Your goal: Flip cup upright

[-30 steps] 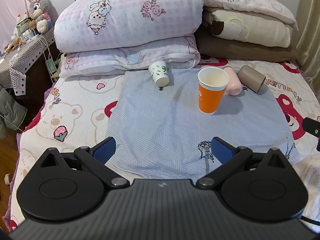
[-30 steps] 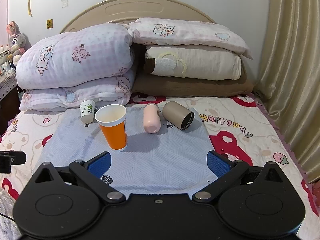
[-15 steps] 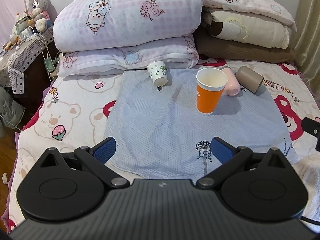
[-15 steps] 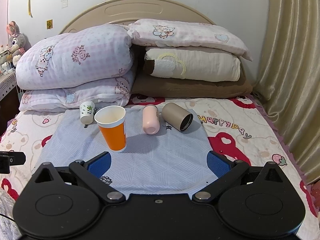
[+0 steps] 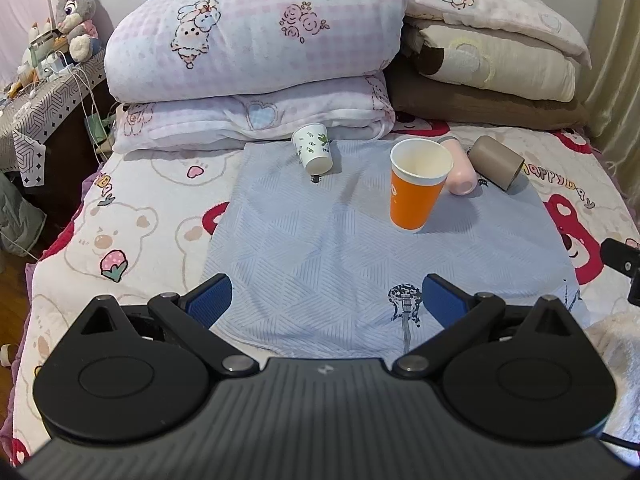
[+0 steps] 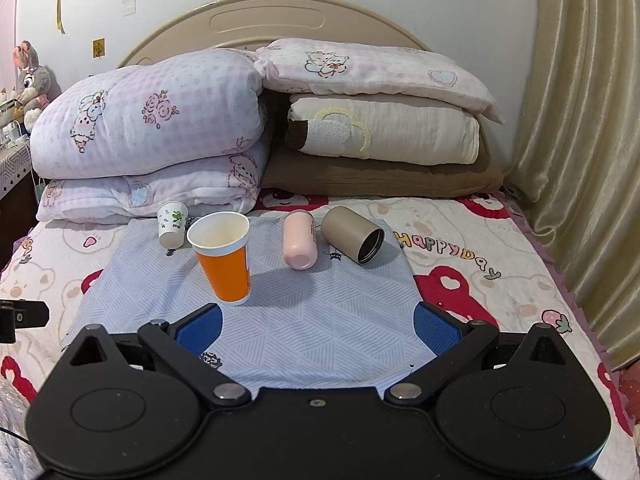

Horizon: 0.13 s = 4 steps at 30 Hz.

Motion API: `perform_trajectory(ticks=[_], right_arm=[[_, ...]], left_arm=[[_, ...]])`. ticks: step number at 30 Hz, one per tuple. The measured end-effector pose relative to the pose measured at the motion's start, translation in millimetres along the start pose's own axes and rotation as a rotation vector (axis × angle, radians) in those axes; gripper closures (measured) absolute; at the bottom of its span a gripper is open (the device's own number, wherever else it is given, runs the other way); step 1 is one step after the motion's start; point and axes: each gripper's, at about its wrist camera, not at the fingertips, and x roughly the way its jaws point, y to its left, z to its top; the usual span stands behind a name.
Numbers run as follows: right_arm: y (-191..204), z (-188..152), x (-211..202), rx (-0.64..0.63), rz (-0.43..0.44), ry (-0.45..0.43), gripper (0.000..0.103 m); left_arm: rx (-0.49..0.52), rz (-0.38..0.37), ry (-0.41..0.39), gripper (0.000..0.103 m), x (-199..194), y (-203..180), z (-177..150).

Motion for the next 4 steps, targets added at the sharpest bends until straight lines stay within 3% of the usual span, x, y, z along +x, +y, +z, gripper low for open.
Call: perform_trajectory(ticks=[4], right_arm=[[-0.2,0.3,0.1,-0.001,0.000,0.000,0.000]], left_arm=[[0.000,0.000,-0.006,0.000,-2.1,0.7,0.2]])
